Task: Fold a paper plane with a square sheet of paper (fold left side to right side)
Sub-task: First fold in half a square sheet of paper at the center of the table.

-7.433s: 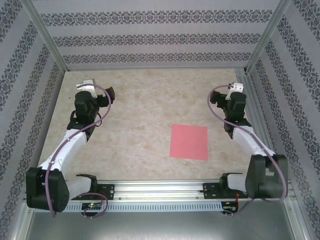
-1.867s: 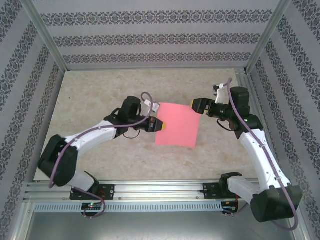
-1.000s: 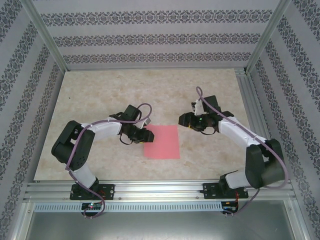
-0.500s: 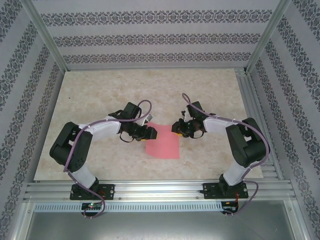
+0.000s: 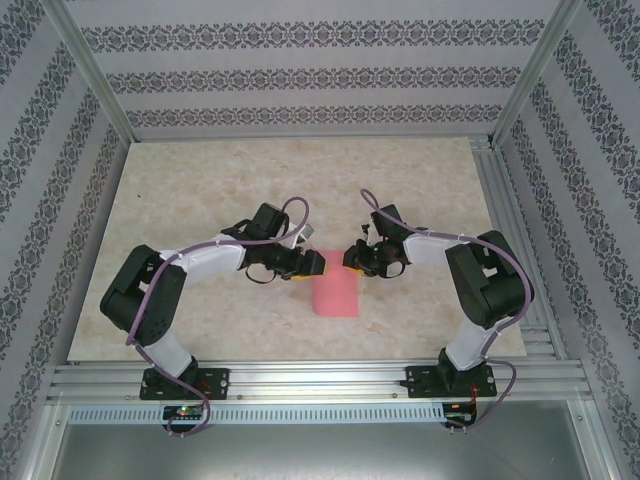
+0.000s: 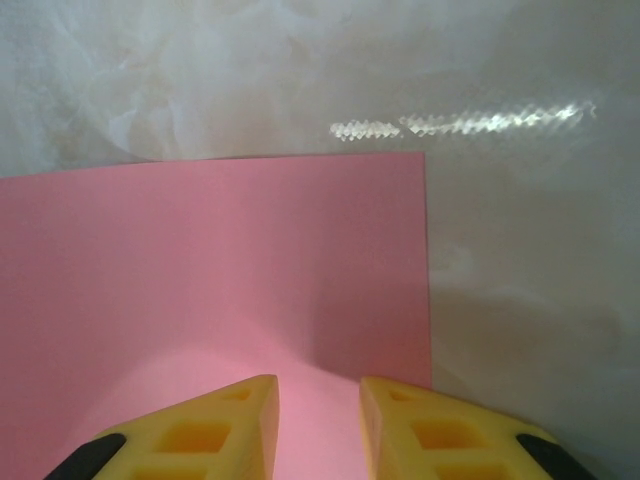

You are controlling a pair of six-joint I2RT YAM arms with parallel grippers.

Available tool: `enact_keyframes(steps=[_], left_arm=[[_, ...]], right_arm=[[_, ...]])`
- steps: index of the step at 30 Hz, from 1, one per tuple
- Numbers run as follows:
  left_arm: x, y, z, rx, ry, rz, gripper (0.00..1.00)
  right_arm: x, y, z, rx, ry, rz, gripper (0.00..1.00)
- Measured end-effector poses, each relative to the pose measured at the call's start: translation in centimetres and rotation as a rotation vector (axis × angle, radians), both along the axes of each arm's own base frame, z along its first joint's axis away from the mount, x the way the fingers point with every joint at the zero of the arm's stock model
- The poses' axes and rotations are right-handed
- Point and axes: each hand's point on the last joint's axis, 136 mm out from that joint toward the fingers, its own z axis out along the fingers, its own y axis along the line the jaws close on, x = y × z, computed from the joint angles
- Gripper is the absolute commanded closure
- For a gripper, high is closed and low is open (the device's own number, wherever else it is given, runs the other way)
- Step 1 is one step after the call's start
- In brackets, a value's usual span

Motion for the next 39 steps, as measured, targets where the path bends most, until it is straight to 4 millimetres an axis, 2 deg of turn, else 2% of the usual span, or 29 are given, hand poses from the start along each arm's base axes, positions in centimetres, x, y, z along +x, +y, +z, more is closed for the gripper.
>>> enact_keyframes(steps=[3,7,13,17,21,32,35,39], left_arm=[[0.2,-0.9,0.2,-0.009,-0.004,-0.013,0.32],[0.2,-1.5,-0.2,-0.009,0.0,-0.024,0.32],[0.3,-2.3,-1.1,-0.003,0.015,-0.034,0.31],[0.2,-2.7,-1.5,0.001,0.022,-0.042,0.31],[0.2,-3.0,-1.4,-0.003,0.019,-0.044,0.31],[0.3,-3.1,-1.3,-0.005,0.02,-0.041,0.31],[0.1,-3.2,-1.3,-0.006,0.02,-0.047,0.31],[0.1,-3.5,-1.1,-0.011,0.014,-0.053,0.31]], right_arm=[[0.2,0.1,0.4,0.012,-0.017,-0.002,0.66],[0.4,-0.8,1.5,0.035,-0.045,-0.031,0.59],[1.6,-2.9,5.4,0.14,-0.149,-0.112,0.51],[1.6,-1.7,7.2,0.225,-0.179,-0.093,0.49],[1.6,-0.4,8.2,0.28,-0.192,-0.07,0.49],[0.7,1.6,5.3,0.294,-0.097,-0.041,0.53],[0.4,2.0,4.9,0.297,-0.08,-0.03,0.59],[0.2,2.2,4.2,0.295,-0.056,-0.025,0.74]])
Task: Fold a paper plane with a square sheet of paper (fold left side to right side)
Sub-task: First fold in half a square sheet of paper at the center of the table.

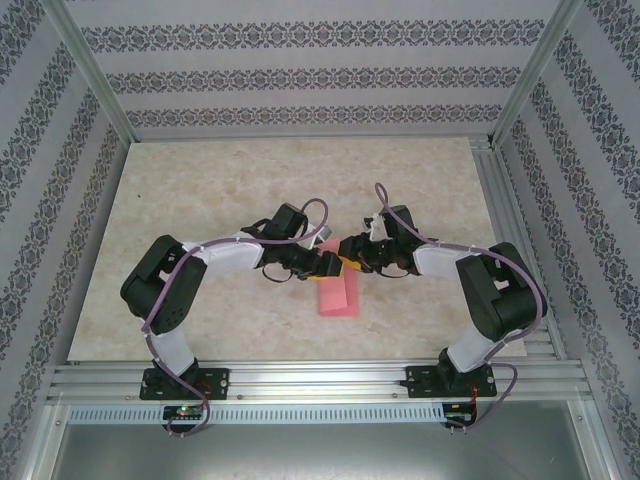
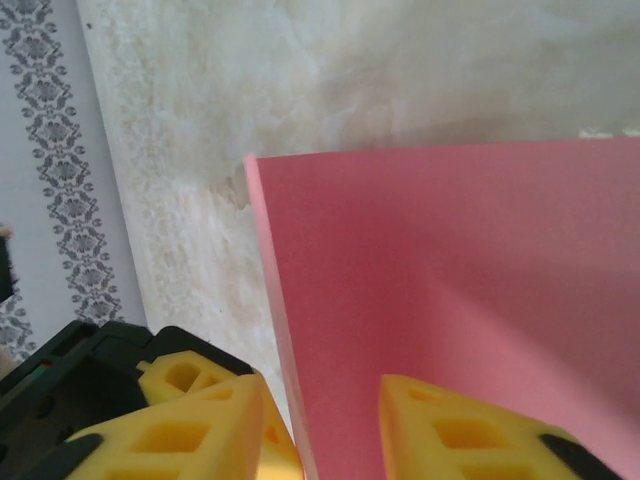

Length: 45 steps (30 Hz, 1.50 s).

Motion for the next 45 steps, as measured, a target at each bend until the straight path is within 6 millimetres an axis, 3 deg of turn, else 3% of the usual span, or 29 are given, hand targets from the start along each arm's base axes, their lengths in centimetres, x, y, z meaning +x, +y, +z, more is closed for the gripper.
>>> enact_keyframes(steps=[4,9,21,29,45], left_arm=[[0.4,-0.3,0.5,-0.009,-0.013,0.0,0.31],[0.9,-0.1,0.5,0.017,-0.032,0.016,0.31],[2.1,4.8,-2.4,0.349,-0.087,0.175,0.34],[0.9,4.1,-3.3,0.379,-0.06,0.167,0.41],[1.0,2.1,-3.5,0.376,-0.039,0.163,0.51]], right_arm=[[0.0,0.0,-0.2,-0.003,0.001,0.002,0.86],[0.1,-0.2,-0.2,-0.022,-0.007,0.012,0.9],[0.2,-2.7,-0.9,-0.107,-0.009,-0.018,0.92],[-0.3,-3.1,-1.5,-0.141,0.005,-0.01,0.91],[-0.6,-3.3,-1.7,-0.153,0.005,0.003,0.89]])
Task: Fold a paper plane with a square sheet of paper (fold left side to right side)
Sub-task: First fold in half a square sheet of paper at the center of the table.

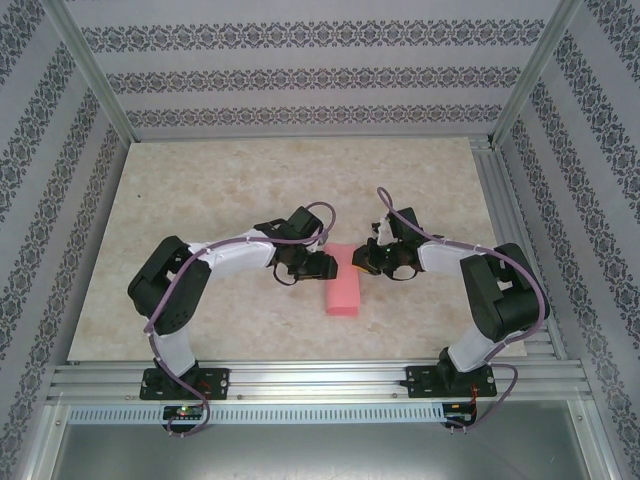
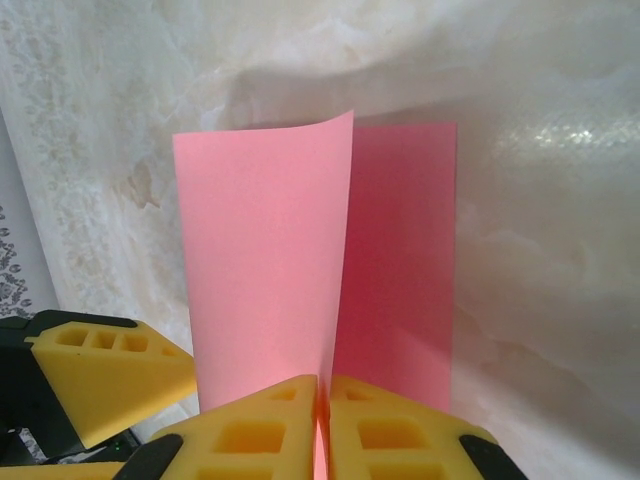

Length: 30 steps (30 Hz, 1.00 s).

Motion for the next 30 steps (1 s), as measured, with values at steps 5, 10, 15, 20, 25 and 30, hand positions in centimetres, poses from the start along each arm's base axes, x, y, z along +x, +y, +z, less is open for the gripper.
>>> enact_keyframes(steps=[5,10,15,20,25,30], left_arm=[[-0.3,-0.5,-0.7,0.011,0.019,-0.004,0.56],[-0.4,-0.5,-1.2,0.029,0.02,0.003,0.59],[-0.2,-0.3,-1.5,0.048,0.012,0.01,0.59],[-0.4,-0.1,-1.8,0.06,0.019,0.011,0.59],[-0.4,-0.3,-2.3,0.077,0.032,0.006,0.6],[-0.5,-0.8,-2.5,0.084,0.037,-0.007,0.59]], right_arm=[[0.0,0.0,0.0,0.0,0.0,0.0,0.85],[0.0,-0.1,0.0,-0.003,-0.002,0.003,0.73],[0.3,-1.5,1.0,-0.022,-0.025,-0.028,0.63],[1.1,-3.8,3.3,-0.058,-0.1,-0.086,0.6],[1.0,-4.9,3.5,-0.091,-0.117,-0.114,0.6],[0.4,-5.1,2.9,-0.102,-0.096,-0.112,0.6]])
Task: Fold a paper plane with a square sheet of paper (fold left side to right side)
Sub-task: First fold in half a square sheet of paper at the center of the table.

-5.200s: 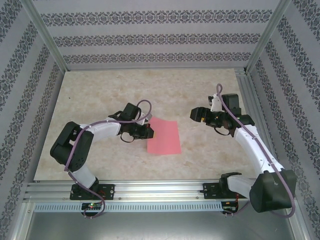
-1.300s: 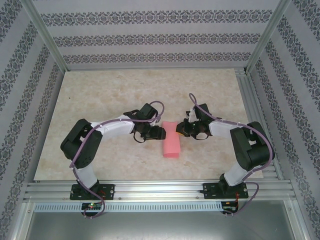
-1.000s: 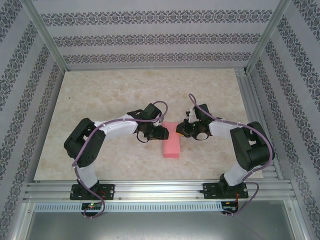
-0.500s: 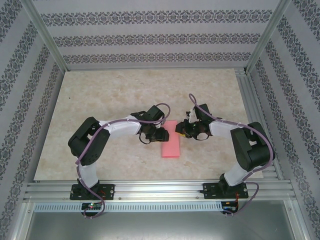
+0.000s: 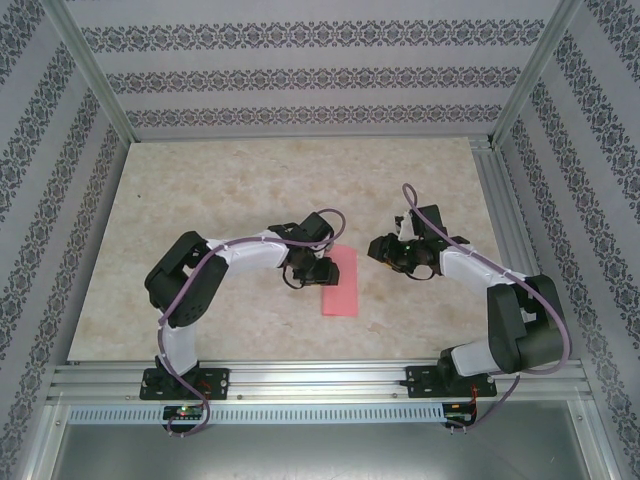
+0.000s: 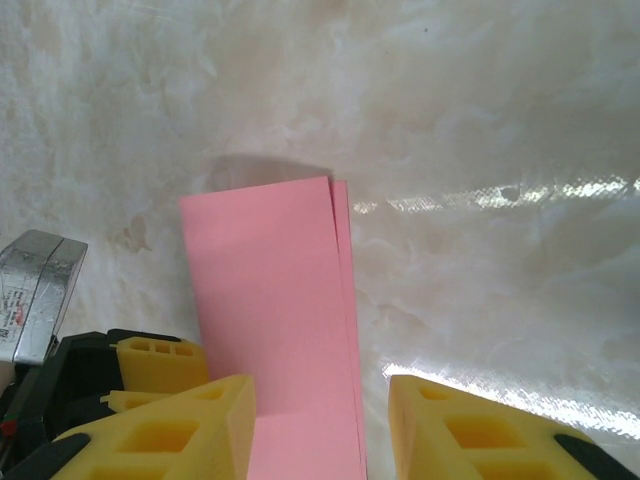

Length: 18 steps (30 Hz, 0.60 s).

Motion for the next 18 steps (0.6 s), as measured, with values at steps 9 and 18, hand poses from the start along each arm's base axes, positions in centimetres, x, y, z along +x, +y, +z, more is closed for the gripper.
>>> enact_keyframes(steps=[9,18], left_arm=[[0.52,-0.4,-0.11,0.017,-0.007,0.0,0.6],[0.21,-0.02,-0.35,0.037,-0.003,-0.019,0.63]], right_arm=[[-0.03,-0.01,-0.19,-0.001,0.006,0.0,0.6],[-0.24,-0.05,-0.53,-0.007,0.014,0.005,0.59]])
